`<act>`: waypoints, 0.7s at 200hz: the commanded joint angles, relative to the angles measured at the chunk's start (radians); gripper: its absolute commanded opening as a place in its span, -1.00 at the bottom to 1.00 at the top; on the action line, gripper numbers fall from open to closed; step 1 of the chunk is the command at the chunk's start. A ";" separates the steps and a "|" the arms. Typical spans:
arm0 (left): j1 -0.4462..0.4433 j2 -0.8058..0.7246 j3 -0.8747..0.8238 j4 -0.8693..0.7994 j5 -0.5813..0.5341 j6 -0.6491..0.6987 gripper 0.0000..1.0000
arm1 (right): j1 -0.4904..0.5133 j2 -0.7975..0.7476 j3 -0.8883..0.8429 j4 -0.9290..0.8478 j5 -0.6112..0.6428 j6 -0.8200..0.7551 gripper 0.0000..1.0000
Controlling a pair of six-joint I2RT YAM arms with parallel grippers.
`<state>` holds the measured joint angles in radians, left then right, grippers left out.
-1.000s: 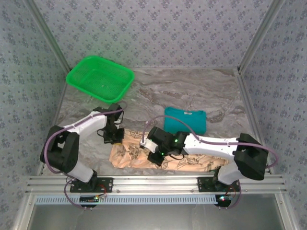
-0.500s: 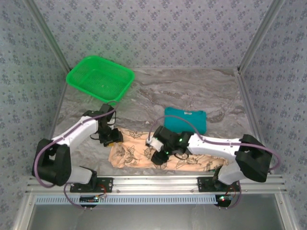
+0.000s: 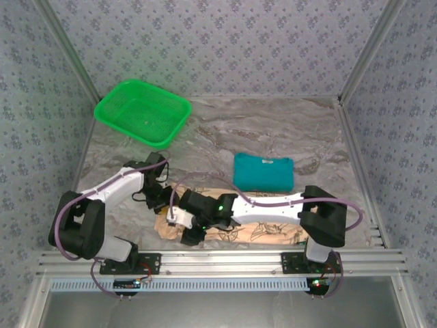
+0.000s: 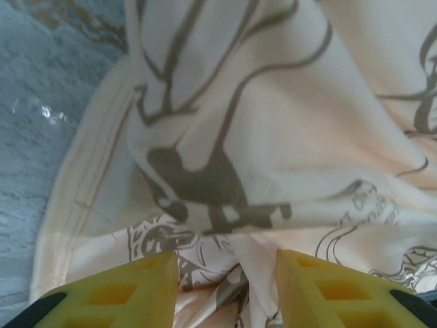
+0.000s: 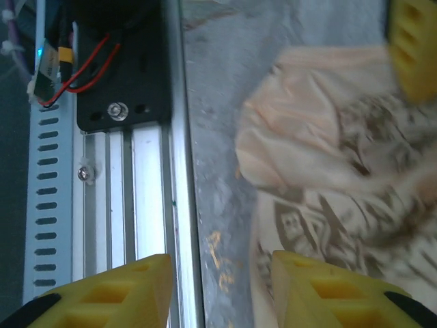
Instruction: Fold the inside-out t-shirt
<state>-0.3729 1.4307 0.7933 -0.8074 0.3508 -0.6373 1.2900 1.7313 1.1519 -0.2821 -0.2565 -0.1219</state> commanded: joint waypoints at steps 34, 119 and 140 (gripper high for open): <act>0.006 0.130 0.040 0.047 -0.045 0.049 -0.18 | -0.004 0.106 0.031 0.041 0.070 -0.231 -0.10; 0.008 0.130 0.131 -0.030 -0.108 0.083 -0.90 | 0.011 0.079 0.006 0.060 0.140 -0.282 -1.00; 0.010 0.122 0.156 -0.071 -0.121 0.095 -0.92 | 0.016 0.003 -0.024 0.067 0.121 -0.276 -1.00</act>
<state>-0.3710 1.5726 0.9073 -0.7986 0.2611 -0.5674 1.2953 1.8378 1.1603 -0.2192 -0.1341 -0.3855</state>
